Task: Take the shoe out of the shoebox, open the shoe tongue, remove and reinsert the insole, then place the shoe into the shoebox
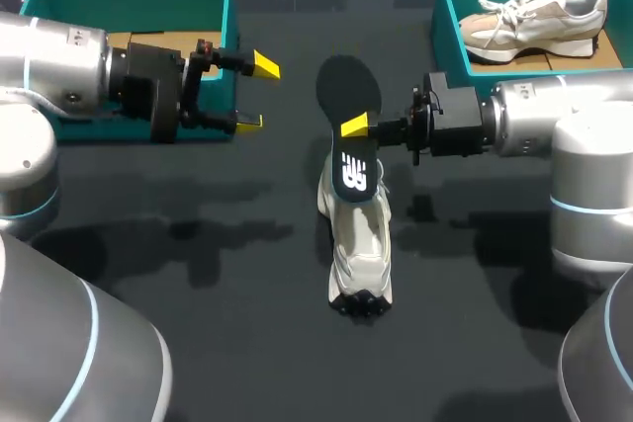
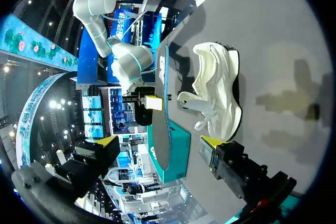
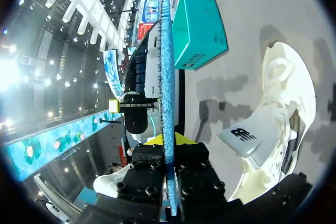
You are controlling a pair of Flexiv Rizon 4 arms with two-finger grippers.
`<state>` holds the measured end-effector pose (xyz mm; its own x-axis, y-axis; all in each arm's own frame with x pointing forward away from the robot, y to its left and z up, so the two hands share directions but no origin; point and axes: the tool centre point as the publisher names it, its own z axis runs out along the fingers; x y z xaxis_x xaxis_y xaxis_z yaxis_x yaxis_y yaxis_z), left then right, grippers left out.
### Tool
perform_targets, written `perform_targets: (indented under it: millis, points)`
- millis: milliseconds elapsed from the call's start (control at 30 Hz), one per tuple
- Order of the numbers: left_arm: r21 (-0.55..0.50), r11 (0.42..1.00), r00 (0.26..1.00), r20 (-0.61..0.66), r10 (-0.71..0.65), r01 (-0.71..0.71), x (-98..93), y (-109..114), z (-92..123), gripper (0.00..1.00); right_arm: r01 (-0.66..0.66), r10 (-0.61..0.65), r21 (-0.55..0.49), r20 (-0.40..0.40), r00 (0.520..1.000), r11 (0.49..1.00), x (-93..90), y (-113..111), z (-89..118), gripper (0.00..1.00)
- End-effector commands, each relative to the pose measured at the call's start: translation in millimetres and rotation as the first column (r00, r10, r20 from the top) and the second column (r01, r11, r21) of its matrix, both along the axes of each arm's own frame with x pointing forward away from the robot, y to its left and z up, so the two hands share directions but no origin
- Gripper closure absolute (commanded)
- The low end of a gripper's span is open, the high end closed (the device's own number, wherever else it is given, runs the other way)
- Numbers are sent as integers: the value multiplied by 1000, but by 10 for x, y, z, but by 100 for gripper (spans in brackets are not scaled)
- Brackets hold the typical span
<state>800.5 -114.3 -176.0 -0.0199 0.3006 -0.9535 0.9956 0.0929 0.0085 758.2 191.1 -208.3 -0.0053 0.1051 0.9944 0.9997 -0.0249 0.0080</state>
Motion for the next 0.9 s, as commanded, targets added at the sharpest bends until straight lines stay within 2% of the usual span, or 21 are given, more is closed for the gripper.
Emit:
perform_targets:
  millis: [33, 433, 500, 667, 733, 900]
  points:
    - [-47, 999, 1000, -7, 3, -3, 14, -129, -139, 0, 1, -1, -3, 0, 1000, 1000, -4, 12, -3, 100]
    - [-102, 994, 998, -48, 45, -50, 32, -498, -317, 1, -6, 6, 19, 1, 1000, 1000, -20, 61, -1, 100]
    - [-104, 993, 997, -52, 48, -53, 48, -547, -342, 9, -8, 8, 37, 0, 1000, 999, -33, 79, -2, 100]
    - [-141, 987, 994, -90, 59, -72, 75, -632, -386, 20, -1, 0, 76, 2, 1000, 997, -59, 91, 7, 100]
    - [-158, 985, 994, -95, 58, -72, 67, -665, -389, 27, 4, -4, 83, 0, 1000, 997, -62, 96, 2, 100]
    - [-173, 983, 995, -90, 53, -68, 54, -750, -384, 36, 3, -3, 104, -3, 1000, 995, -61, 128, -21, 100]
